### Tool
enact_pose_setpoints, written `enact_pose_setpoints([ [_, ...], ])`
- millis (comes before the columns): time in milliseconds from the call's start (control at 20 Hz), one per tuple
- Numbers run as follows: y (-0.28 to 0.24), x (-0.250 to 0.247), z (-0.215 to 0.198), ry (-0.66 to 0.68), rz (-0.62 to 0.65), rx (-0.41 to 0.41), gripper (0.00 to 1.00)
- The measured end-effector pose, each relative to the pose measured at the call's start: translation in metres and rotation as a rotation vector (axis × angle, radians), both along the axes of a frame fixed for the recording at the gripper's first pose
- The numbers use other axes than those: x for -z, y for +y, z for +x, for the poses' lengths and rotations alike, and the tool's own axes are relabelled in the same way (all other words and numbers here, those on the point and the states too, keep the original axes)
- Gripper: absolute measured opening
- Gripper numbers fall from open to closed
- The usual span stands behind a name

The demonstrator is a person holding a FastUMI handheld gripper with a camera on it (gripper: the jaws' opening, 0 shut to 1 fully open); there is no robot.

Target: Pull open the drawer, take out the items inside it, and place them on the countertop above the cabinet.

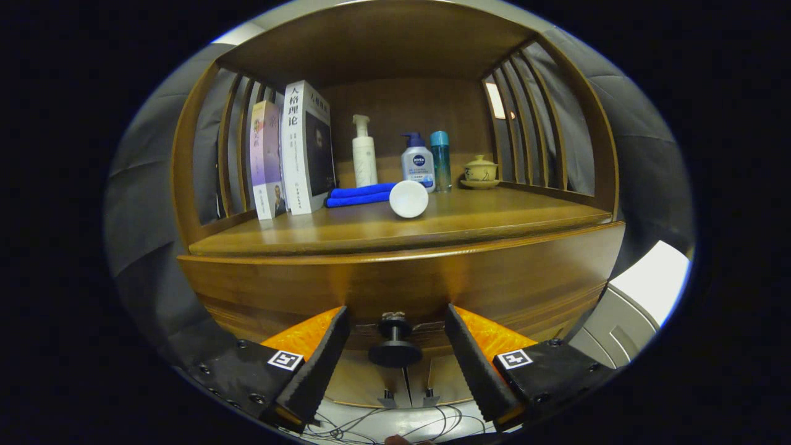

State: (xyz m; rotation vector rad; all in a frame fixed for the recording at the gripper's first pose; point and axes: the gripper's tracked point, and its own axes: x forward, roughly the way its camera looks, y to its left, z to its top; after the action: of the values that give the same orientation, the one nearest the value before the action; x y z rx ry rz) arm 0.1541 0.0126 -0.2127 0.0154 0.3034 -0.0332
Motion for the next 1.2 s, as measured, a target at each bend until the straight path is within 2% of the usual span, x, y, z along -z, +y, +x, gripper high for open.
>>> enact_pose_setpoints([
  [400,0.0,0.002,0.003,0.009,0.009,-0.004,0.98],
  [550,-0.014,-0.007,-0.009,0.016,-0.005,0.028,0.97],
  [750,-0.011,-0.053,-0.041,-0.071,0.017,0.007,0.98],
  [1000,-0.013,-0.136,-0.09,-0.221,0.028,-0.019,0.98],
  [1100,-0.008,-0.169,-0.11,-0.287,0.07,-0.064,0.98],
  [1200,-0.018,-0.198,-0.132,-0.343,0.073,-0.053,0.98],
])
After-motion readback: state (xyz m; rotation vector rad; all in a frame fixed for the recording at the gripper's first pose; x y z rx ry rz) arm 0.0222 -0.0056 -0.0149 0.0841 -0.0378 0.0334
